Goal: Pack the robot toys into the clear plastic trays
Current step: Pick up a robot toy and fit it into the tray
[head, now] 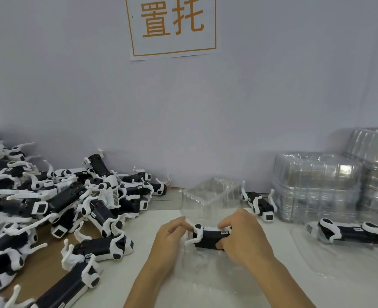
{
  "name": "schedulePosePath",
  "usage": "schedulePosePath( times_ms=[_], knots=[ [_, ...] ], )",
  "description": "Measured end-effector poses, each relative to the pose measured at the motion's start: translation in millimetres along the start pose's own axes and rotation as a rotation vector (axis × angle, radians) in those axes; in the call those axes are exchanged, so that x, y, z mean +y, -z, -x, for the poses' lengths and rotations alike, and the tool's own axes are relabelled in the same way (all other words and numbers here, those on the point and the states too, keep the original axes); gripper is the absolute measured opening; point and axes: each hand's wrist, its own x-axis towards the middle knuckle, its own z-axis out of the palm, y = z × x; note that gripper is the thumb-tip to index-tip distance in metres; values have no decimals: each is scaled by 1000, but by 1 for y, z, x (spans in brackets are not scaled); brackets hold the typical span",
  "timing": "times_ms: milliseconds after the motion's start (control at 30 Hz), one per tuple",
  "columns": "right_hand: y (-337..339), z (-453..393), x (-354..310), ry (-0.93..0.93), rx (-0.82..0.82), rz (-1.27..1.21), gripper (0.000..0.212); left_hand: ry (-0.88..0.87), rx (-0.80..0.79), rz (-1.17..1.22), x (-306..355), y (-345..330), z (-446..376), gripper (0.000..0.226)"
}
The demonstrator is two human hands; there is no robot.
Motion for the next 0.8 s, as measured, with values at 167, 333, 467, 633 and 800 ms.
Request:
schedulePosePath(
  times_ms=[167,333,467,633,800],
  knots=[
    [6,6,-3,140,31,8,34,-12,24,98,-2,-3,2,32],
    [9,13,-21,393,40,-12,20,-11,15,118,-3,-3,0,30],
    [4,19,-30,393,-116,-34,38,-9,2,131,-1,-3,1,27],
    [3,21,-31,398,-53,21,40,2,-70,122,3,2,5,27],
    [7,19,-31,330,-175,-123,33,56,-85,87,10,4,9,38]
  ],
)
